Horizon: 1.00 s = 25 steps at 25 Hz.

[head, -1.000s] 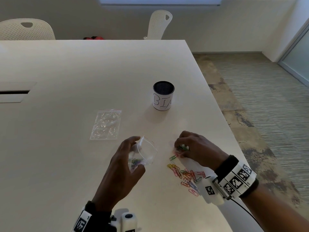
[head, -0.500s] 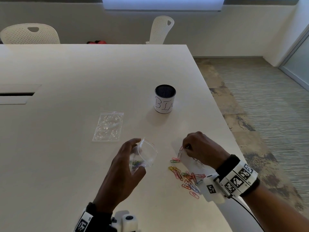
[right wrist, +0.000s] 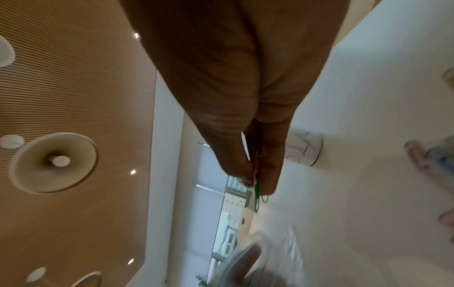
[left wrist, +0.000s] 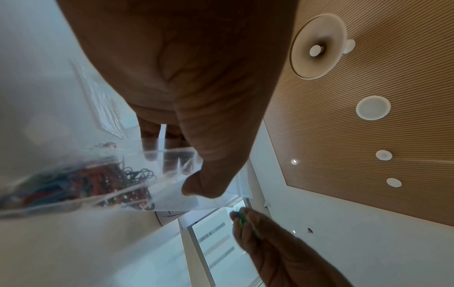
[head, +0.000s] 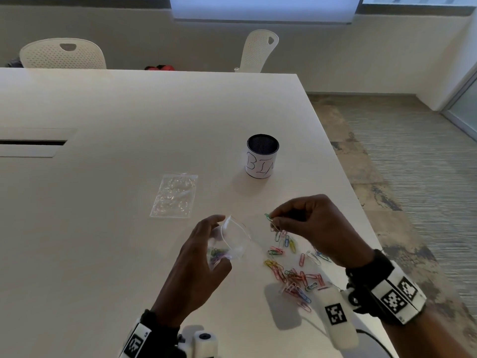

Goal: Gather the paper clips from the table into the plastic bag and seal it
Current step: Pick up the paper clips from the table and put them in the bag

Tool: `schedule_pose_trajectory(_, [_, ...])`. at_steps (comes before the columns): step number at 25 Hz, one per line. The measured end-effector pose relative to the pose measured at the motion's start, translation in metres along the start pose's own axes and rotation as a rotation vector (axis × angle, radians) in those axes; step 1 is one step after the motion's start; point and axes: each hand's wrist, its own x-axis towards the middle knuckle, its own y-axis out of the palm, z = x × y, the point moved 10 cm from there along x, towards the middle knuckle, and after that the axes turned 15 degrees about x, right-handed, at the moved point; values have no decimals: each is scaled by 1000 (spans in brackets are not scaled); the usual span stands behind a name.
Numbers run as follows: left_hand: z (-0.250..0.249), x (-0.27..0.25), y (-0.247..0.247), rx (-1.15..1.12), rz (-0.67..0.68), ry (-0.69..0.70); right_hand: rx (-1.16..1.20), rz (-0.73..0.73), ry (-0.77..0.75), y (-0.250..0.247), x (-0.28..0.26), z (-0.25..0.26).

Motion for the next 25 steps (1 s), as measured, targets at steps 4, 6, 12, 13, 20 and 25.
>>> schedule_pose_trajectory(4, [0, -1, -1, 3, -5, 5, 17, 11, -118, 44, -5, 19])
schedule_pose_trajectory(6, [0, -1, -2, 10, -12, -1, -70, -6, -195, 59, -4, 22])
schedule_pose_trajectory(12, [2, -1, -1, 21, -11, -2, -324, 54, -311, 87, -7, 20])
schedule_pose_trajectory(13, [3, -1, 0, 20, -10, -5, -329, 68, -303, 88, -7, 20])
schedule_pose_trajectory(20, [3, -2, 0, 3, -7, -8, -296, 40, -274, 72, -5, 38])
schedule_pose_trajectory(25, [2, -3, -2, 0, -16, -4, -358, -22, -285, 33, 0, 38])
